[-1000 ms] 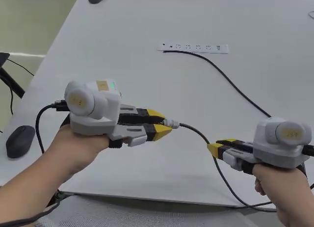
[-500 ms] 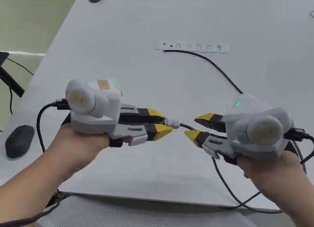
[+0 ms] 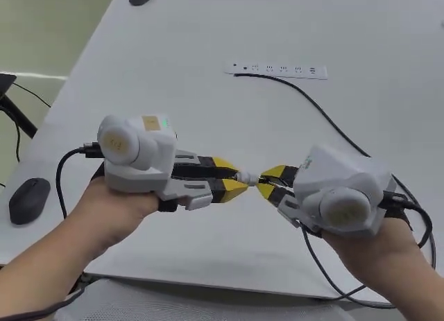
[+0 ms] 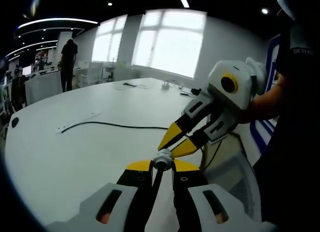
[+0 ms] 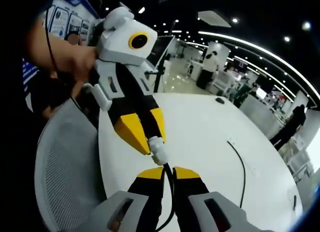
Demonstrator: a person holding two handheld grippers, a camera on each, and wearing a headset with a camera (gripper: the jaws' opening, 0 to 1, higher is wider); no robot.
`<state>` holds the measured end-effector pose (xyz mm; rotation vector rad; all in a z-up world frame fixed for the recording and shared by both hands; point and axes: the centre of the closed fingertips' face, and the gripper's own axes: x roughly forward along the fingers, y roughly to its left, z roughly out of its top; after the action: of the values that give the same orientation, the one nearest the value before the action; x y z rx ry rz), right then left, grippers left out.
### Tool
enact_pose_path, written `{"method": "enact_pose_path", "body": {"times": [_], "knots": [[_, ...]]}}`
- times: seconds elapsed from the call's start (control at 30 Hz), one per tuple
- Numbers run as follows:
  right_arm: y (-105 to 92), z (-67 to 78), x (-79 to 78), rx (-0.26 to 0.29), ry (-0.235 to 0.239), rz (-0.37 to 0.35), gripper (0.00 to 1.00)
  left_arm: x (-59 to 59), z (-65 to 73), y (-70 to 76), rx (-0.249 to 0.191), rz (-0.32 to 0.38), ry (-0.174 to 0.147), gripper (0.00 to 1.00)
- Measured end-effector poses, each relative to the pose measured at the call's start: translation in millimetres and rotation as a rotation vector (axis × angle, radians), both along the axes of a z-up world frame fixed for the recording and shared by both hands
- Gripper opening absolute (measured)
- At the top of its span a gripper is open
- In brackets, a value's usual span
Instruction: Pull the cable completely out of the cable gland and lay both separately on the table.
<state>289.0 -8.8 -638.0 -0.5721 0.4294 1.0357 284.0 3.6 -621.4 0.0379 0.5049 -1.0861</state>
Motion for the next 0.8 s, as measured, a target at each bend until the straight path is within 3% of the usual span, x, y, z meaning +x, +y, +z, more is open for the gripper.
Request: {"method": "enact_pose_path", "body": {"times": [0.3,0.57,0.63,0.67,0.8], "knots": [[-1.4,1.8,0.1,0.047,0.038,-0.046,0.01,-0.9,2.0,-0.8,0.001,-0.004,-0.010,0.15],[-10.0,1.2,7.9,0.105,0.078,-0.134,0.00,2.2,9.8,0.6,0.003,0.003,-0.028,0.15],[-16.2,-3.8,10.3,0.113,0.108,-0.172,0.00,2.8,10.8,1.3,0.002,0.006,-0.031,0.15],[-19.0,-7.1,9.6,0.141,0.157,-0.205,0.00,3.1,11.1,1.6,0.003,0.007,-0.033,0.15],[-31.5,-14.5,13.2,0.165,0.198,-0.251,0.00,2.8,10.0,1.4,0.002,0.007,-0.033,0.15]]}}
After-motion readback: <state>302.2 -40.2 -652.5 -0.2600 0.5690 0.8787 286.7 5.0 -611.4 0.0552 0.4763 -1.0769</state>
